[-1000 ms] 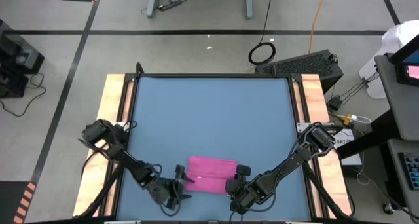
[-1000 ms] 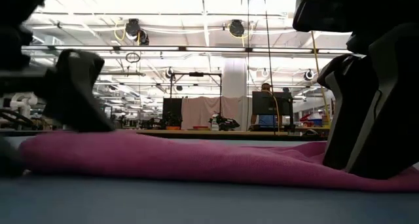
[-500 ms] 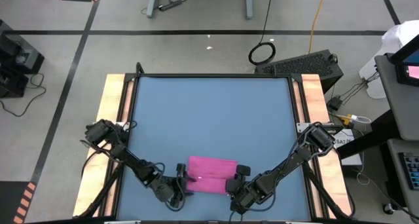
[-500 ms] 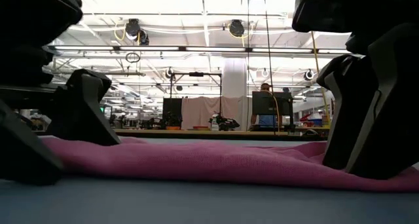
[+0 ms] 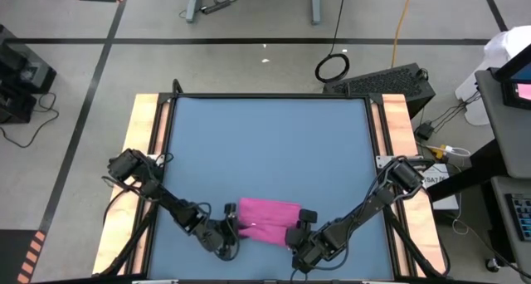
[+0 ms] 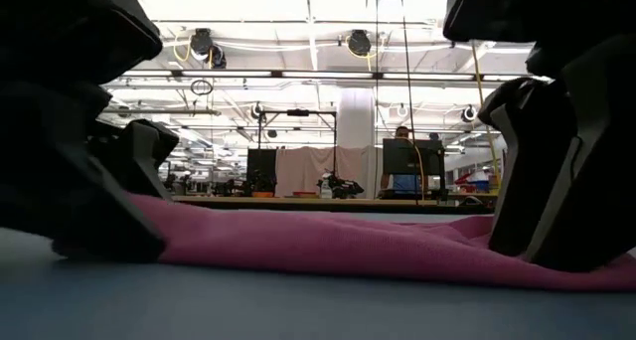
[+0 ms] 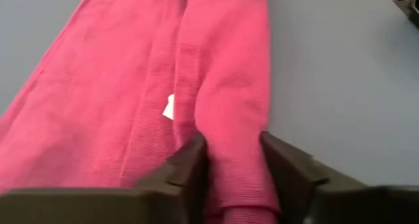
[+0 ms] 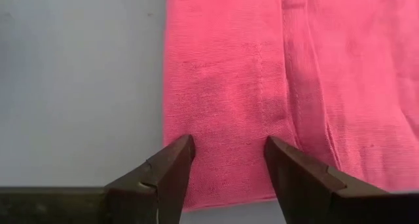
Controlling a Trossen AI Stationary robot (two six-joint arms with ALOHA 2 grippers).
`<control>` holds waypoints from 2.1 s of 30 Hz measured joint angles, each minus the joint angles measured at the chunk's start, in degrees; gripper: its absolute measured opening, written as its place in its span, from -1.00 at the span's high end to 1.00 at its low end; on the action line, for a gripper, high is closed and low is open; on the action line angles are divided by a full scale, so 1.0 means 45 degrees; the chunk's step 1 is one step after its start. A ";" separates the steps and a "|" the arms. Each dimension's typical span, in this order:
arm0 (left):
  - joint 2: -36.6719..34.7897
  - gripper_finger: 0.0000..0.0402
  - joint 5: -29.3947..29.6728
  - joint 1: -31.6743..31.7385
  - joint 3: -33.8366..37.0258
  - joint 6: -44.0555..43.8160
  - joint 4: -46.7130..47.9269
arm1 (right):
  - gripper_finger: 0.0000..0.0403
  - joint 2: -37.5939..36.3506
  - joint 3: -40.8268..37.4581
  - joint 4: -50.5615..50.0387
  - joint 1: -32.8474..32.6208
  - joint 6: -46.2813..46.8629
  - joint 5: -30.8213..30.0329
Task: Roll towel
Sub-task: Roll the light red towel
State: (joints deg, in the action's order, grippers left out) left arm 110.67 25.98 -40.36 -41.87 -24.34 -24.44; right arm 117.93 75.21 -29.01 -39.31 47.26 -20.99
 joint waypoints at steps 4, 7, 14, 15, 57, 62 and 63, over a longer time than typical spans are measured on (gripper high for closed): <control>0.0002 0.70 -0.0018 0.0100 0.0015 -0.0509 0.0033 | 0.04 0.0014 0.0762 -0.1324 -0.0203 -0.0110 -0.0601; 0.0001 0.87 -0.0205 0.0180 0.0015 -0.0948 0.0028 | 0.03 0.0009 0.1576 -0.2658 -0.0540 -0.0141 -0.1338; 0.0001 0.89 -0.0868 0.0180 0.0015 -0.2090 -0.0180 | -0.10 0.0184 0.1776 -0.1812 -0.1546 -0.0281 -0.2668; 0.0001 0.86 -0.0960 0.0180 0.0015 -0.2222 -0.0201 | -0.13 0.0307 0.1776 -0.1657 -0.1614 -0.0215 -0.2713; -0.1062 0.79 -0.3050 0.0112 0.0058 -0.0519 0.0412 | 0.98 -0.0568 0.1776 -0.1196 0.2069 -0.0612 0.6269; -0.1090 0.78 -0.3050 0.0117 0.0043 -0.0834 0.0559 | 0.98 -0.0578 0.1776 -0.1294 0.2451 -0.0694 0.6800; -0.1132 0.75 -0.3055 0.0113 0.0039 -0.0854 0.0663 | 0.98 -0.0578 0.1776 -0.1268 0.2452 -0.0710 0.6800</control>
State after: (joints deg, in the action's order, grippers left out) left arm 105.57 12.23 -39.85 -41.69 -28.18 -21.46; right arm 115.33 83.20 -34.71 -28.27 44.07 9.61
